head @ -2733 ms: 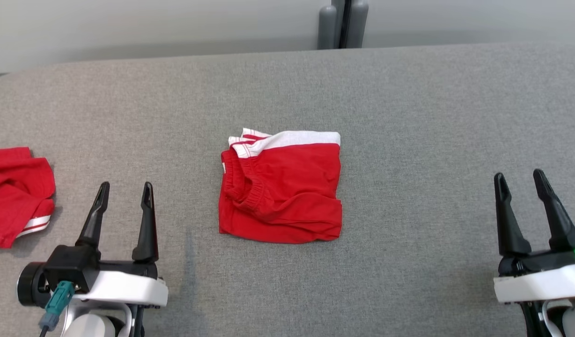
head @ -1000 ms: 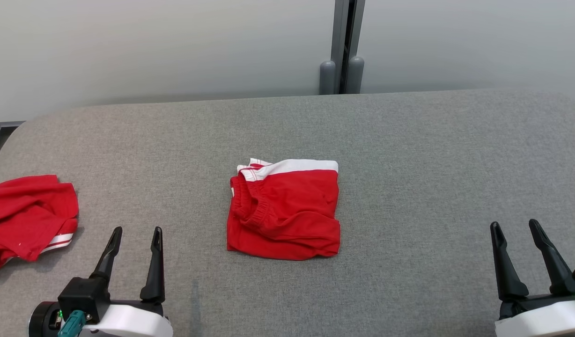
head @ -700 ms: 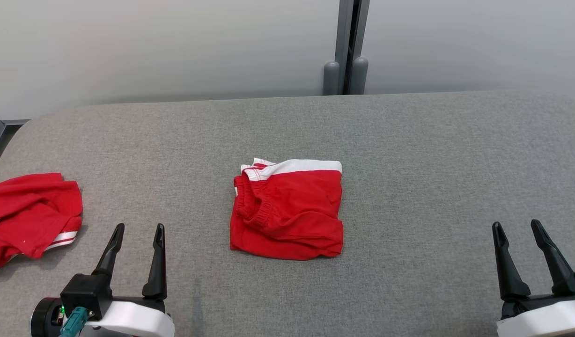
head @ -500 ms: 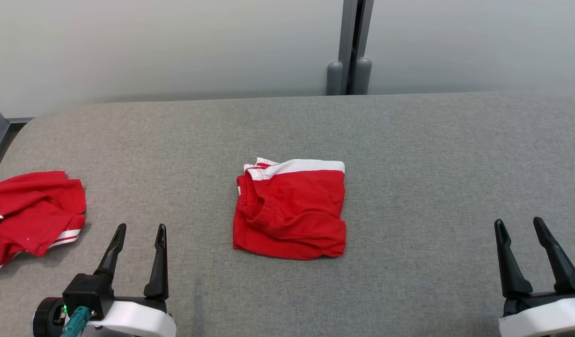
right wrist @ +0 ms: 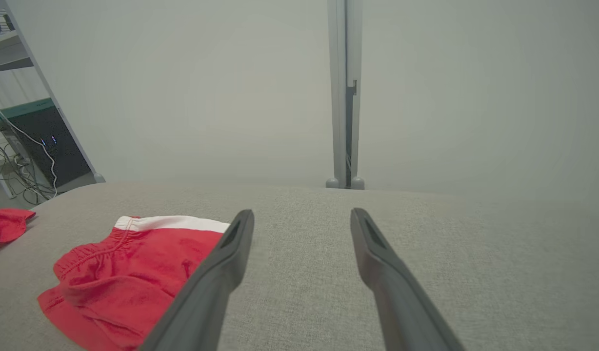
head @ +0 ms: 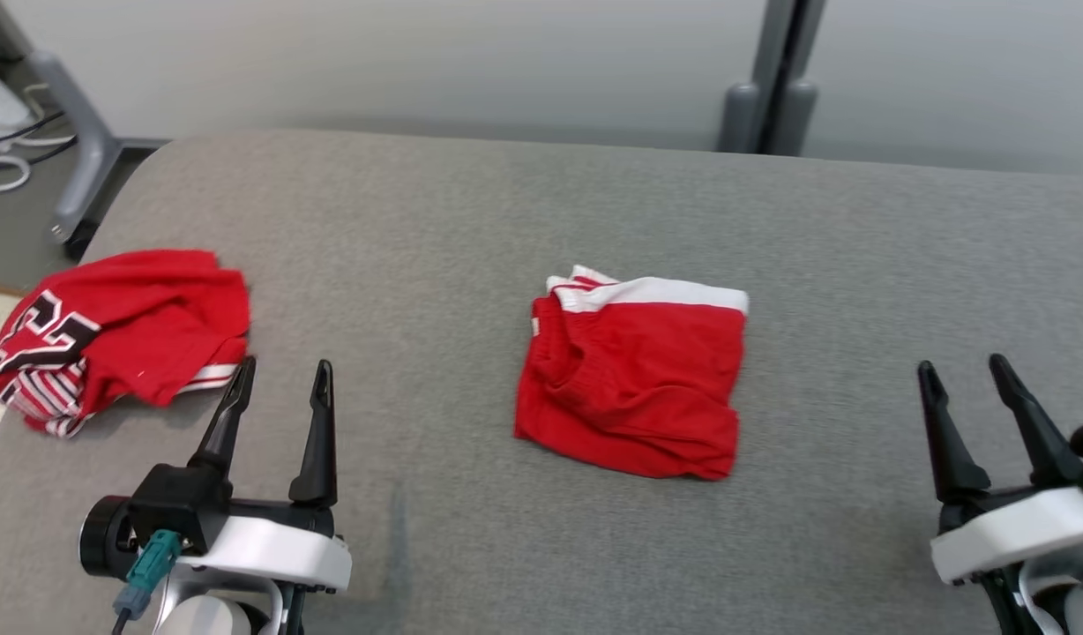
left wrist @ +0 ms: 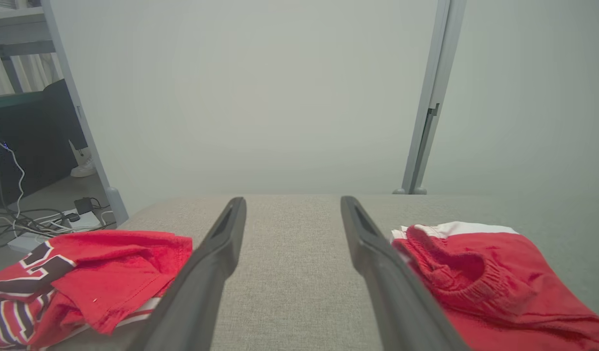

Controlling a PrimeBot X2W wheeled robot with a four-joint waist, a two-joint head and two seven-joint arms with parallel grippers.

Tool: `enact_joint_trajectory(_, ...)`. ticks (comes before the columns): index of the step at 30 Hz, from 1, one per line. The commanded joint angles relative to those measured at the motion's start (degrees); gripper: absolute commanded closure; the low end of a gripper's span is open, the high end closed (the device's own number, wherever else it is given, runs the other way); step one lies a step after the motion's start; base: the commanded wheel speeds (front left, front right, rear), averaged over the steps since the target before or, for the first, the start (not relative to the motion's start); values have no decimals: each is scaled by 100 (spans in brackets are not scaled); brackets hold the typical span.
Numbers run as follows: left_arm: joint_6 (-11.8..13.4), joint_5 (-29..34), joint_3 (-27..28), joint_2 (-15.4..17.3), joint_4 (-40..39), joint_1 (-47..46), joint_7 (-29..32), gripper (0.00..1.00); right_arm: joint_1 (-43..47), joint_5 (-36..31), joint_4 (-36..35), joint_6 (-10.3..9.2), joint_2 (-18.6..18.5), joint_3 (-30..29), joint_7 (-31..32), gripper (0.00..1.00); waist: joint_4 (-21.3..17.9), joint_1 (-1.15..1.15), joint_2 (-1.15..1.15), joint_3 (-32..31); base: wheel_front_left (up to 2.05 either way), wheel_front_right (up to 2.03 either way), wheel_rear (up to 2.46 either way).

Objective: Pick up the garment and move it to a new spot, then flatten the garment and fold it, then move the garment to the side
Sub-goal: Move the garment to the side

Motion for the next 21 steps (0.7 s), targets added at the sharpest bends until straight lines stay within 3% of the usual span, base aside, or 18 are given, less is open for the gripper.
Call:
enact_joint_trajectory(1,-26,-25,7,-24,15,-124,-42,0,-149,61,105,12,-39,101,22,0,318,0,0,217,0,0,0)
enact_joint_trajectory(10,-93,-51,26,-267,198,-465,-155,0,-1046,395,1172,12,-178,948,236,0,883,0,0,742,0,0,0)
enact_joint_trajectory(21,-272,132,223,-549,219,-665,-178,0,-1364,899,2079,12,-145,1570,835,0,1053,0,0,1095,0,0,0)
